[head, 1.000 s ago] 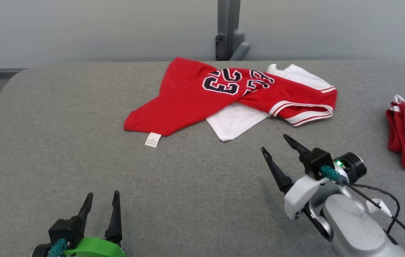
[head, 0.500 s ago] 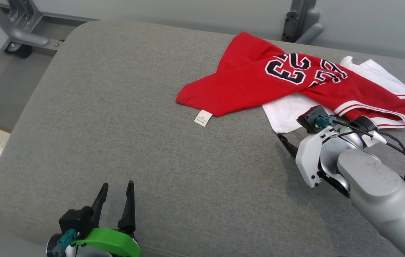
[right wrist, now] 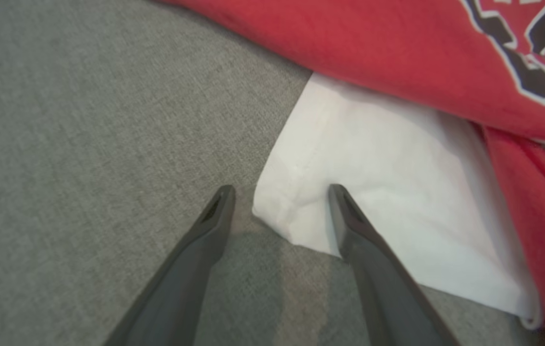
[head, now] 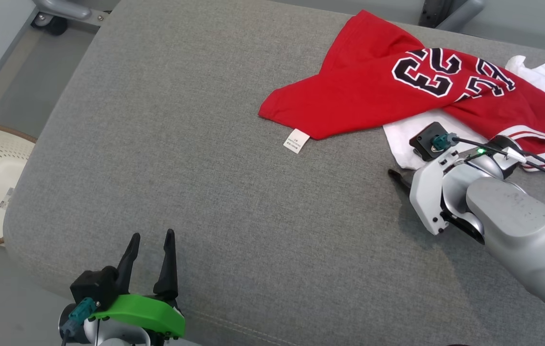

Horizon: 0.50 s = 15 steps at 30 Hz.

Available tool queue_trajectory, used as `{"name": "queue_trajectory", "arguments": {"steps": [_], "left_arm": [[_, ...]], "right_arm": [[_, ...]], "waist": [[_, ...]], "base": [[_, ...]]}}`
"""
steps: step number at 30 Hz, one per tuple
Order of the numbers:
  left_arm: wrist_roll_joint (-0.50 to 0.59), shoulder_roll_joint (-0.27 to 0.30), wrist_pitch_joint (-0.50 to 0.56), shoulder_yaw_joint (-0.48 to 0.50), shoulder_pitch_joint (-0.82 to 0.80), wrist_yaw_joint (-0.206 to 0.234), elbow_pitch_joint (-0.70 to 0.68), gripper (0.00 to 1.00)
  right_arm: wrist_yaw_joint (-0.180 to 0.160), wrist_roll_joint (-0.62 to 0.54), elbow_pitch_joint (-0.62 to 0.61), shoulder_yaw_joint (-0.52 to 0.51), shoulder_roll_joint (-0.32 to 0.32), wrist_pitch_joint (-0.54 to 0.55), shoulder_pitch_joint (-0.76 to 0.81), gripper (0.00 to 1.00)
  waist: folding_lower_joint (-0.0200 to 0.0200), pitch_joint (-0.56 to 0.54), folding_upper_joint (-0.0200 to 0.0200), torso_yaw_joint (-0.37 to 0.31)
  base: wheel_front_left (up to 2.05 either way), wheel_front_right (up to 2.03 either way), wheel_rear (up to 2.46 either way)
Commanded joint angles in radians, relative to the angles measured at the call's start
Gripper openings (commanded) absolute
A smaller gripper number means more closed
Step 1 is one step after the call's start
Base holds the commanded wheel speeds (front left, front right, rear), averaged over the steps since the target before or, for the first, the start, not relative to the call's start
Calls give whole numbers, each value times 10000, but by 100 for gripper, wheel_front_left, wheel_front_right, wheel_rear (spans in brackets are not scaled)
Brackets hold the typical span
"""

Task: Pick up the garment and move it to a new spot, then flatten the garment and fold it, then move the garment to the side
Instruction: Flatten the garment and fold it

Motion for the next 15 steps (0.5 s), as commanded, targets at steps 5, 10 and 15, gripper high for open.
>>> {"name": "queue_trajectory", "arguments": {"steps": [5,10,15], "left_arm": [[-37,7,-28,84,-154,6,4,100],[-33,6,-28,167,-42,5,84,100],[304,9,-28,413,158,-47,120,100]], "right_arm": [[-36,159,821,455,-14,-78,36,35],[-25,382,1016,756,227,-400,-74,0],[-16,692,961,947,643,-972,5,0]], "waist": [[0,48,0,7],[0,-70,0,-167],[0,-488,0,-678]], "base": [[0,0,0],[0,0,0],[0,0,0]]}}
